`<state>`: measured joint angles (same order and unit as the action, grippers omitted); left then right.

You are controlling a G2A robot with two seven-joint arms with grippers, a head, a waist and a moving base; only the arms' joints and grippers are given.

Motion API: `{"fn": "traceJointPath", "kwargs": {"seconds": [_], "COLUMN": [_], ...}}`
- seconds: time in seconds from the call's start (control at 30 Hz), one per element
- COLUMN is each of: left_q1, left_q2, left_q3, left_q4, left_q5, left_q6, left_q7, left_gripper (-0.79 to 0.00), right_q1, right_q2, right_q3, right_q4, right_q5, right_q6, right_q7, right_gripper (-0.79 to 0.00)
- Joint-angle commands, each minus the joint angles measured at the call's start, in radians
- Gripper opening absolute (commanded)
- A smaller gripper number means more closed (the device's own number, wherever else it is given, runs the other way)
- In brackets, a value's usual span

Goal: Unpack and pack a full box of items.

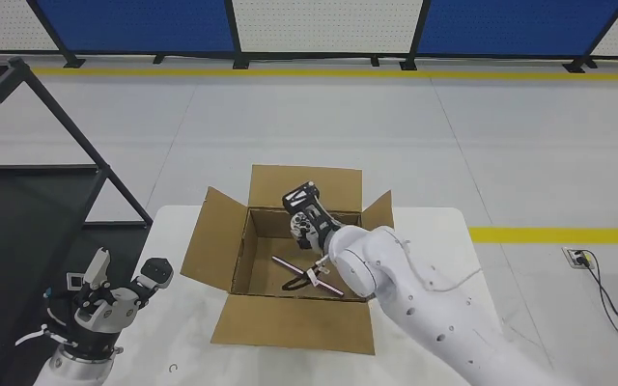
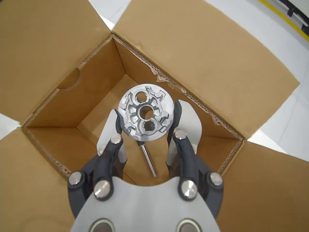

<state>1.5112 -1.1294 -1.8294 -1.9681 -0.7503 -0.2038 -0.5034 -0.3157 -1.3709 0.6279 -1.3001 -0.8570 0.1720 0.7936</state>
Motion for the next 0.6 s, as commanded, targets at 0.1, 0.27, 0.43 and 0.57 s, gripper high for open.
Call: {"fn": "traceJointPath", "kwargs": {"seconds": [0.1, 0.27, 0.43, 0.57], "left_q1": [0.0, 0.0, 0.0, 0.0], "left_q2": [0.0, 0.0, 0.0, 0.0], "left_q3": [0.0, 0.0, 0.0, 0.0], "left_q4": [0.0, 0.0, 0.0, 0.0], "left_q5": [0.0, 0.0, 0.0, 0.0], "left_q6": [0.0, 0.0, 0.0, 0.0], "left_q7": [0.0, 0.0, 0.0, 0.0], "left_gripper": [0.0, 0.0, 0.0, 0.0], "right_q1": [0.0, 0.0, -0.004, -0.016], "right_q2": [-0.001, -0.001, -0.001, -0.012], "right_q3": [0.0, 0.0, 0.001, 0.007], "right_q4": [0.001, 0.001, 0.002, 0.064], "right_q5": [0.005, 0.005, 0.005, 0.044], "right_q6": [-0.001, -0.001, -0.002, -0.045], "right_q7": [-0.002, -0.002, -0.007, -0.015], "right_gripper": [-0.785, -0.785, -0.785, -0.785]}}
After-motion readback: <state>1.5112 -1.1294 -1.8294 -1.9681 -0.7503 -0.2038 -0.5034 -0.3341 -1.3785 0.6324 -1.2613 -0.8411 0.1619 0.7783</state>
